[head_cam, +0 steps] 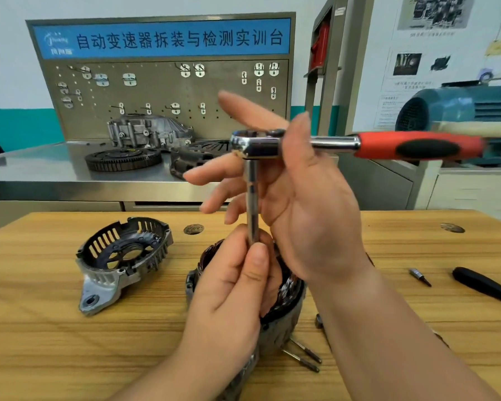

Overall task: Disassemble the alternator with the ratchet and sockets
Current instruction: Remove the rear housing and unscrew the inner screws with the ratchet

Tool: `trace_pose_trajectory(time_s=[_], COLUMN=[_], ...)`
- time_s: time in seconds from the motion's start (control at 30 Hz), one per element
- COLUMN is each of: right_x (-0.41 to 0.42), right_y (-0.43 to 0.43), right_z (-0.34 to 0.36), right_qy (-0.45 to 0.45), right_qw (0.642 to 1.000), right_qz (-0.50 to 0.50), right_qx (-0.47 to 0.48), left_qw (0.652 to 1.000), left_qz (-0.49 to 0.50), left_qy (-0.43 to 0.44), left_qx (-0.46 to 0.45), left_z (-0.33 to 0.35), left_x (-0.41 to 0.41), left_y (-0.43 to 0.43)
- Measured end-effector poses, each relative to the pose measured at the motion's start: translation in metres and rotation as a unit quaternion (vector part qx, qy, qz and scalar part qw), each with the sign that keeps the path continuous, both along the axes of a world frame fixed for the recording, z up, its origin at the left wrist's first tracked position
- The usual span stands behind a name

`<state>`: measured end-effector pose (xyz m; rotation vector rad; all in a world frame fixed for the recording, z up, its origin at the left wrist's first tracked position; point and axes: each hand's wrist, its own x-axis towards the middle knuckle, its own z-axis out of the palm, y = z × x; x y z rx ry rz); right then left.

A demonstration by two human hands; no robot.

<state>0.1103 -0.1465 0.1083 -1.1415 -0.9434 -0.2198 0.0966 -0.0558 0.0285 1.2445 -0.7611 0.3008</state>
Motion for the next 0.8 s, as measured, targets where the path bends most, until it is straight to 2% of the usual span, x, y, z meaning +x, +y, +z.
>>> trace_pose_trajectory(time_s=[0.07, 0.17, 0.3, 0.5, 0.63, 0.73, 0.8], right_x=[0.004, 0.010, 0.010, 0.001, -0.015, -0.025, -0.029], right_y=[-0.001, -0.003, -0.009, -0.020, -0.033, -0.038, -0.034], right_z=[0.000, -0.001, 0.002, 0.000, -0.021, -0.040, -0.048], right_qy=[0.066, 0.107, 0.122, 0.118, 0.026, -0.025, -0.062], right_qw=[0.997, 0.993, 0.990, 0.975, 0.945, 0.907, 0.869], right_qz=[0.033, 0.038, -0.002, -0.101, -0.210, -0.262, -0.268], right_qx=[-0.011, -0.039, -0.073, -0.156, -0.248, -0.329, -0.412], left_qw=[1.000, 0.998, 0.996, 0.984, 0.989, 0.991, 0.991], left_qz=[-0.026, -0.054, -0.069, -0.080, -0.061, -0.046, -0.040], left_qy=[0.008, 0.018, 0.048, 0.129, 0.096, 0.088, 0.094], left_qx=[-0.002, -0.001, -0.013, -0.089, -0.094, -0.090, -0.088], left_z=[0.002, 0.006, 0.010, 0.021, 0.029, 0.034, 0.037], left_x=[0.001, 0.003, 0.001, -0.003, -0.002, -0.003, -0.002], left_y=[0.001, 0.003, 0.006, 0.011, 0.020, 0.027, 0.032])
